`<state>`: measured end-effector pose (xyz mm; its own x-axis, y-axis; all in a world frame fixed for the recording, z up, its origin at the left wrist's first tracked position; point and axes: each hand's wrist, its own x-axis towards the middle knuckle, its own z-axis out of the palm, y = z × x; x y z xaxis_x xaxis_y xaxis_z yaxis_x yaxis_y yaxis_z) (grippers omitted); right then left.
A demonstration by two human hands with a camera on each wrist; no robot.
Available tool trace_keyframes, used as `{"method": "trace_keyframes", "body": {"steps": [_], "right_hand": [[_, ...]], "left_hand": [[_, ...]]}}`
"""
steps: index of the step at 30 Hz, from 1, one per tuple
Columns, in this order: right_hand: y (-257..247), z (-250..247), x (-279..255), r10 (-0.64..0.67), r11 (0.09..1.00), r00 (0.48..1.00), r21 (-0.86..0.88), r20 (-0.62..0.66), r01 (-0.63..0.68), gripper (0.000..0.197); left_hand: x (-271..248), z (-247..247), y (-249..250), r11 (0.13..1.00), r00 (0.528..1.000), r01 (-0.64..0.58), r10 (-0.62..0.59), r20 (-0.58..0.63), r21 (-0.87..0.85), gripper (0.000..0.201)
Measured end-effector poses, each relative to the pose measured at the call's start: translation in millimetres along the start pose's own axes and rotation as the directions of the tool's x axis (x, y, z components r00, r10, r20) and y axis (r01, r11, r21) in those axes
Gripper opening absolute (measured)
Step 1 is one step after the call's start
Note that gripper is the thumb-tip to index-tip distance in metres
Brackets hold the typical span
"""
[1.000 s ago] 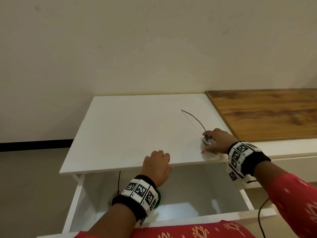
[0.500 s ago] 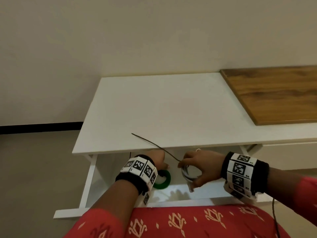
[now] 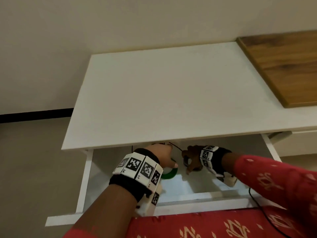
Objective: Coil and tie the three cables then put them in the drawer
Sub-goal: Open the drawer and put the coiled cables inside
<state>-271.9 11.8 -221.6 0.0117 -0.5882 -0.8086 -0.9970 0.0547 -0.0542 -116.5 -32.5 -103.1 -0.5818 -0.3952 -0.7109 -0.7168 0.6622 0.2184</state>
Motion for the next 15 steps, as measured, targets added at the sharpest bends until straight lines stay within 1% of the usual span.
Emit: {"method": "trace_keyframes", "body": {"steps": [2,6,11,15], "right_hand": [[2,14,14,0.021,1.000,1.000,0.021,-0.013,-0.020,0.089],[1,32,29,0.027,1.000,0.998,0.010,-0.048,-0.026,0.090],[-2,41,38,0.058,0.998,0.994,0.021,-0.093,-0.056,0.087],[-1,35,31,0.076,0.996,0.994,0.041,-0.076,-0.073,0.095]], "left_hand": [[-1,-3,2,1.000,1.000,-0.020,0.020,-0.001,-0.011,0.055],[-3,-7,10,0.998,0.998,-0.056,0.055,-0.030,-0.025,0.057],[-3,-7,14,0.998,0.997,-0.066,0.066,-0.026,-0.021,0.058],[-6,-8,11,0.998,0.999,-0.044,0.044,-0.009,-0.037,0.059]]}}
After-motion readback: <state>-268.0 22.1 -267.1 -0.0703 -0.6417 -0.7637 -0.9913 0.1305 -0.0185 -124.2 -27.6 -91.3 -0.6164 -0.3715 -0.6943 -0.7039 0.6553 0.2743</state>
